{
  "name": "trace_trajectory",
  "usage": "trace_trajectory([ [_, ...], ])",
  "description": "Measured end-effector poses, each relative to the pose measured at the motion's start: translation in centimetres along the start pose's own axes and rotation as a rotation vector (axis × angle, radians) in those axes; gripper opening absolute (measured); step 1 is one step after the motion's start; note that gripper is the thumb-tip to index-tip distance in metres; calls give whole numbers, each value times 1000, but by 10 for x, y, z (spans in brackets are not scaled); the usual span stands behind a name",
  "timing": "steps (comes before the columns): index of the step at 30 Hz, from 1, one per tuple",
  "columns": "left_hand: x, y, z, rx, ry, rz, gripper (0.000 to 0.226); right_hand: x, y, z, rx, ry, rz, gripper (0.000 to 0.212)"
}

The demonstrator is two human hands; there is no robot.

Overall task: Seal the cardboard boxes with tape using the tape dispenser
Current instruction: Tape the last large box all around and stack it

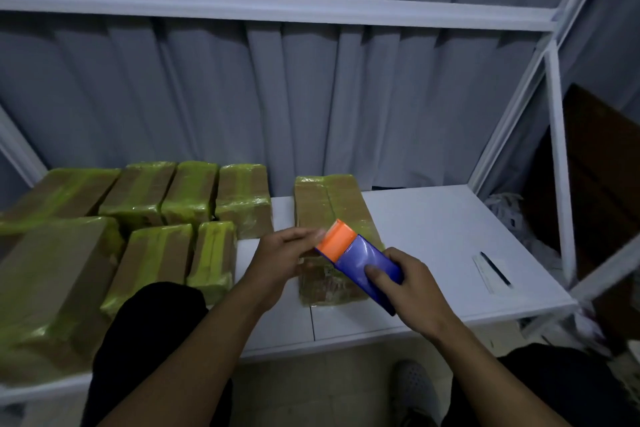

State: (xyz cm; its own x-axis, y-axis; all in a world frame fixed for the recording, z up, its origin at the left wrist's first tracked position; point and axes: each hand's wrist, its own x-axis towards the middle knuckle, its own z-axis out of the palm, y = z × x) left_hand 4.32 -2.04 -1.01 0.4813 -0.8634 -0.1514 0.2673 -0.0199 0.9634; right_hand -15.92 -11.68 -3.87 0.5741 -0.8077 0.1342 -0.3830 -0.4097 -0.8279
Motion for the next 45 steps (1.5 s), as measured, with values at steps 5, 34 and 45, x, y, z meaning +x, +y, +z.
trace_trajectory([
  [5,-2,-5,-5,11,-35,-91,9,-6,1,-3,122,-51,-1,53],
  [34,17,-35,-61,4,477,3,14,0,3,-32,-316,-188,28,38],
  [45,33,-78,-65,-64,603,-100,12,18,-25,-15,-581,-123,38,52],
])
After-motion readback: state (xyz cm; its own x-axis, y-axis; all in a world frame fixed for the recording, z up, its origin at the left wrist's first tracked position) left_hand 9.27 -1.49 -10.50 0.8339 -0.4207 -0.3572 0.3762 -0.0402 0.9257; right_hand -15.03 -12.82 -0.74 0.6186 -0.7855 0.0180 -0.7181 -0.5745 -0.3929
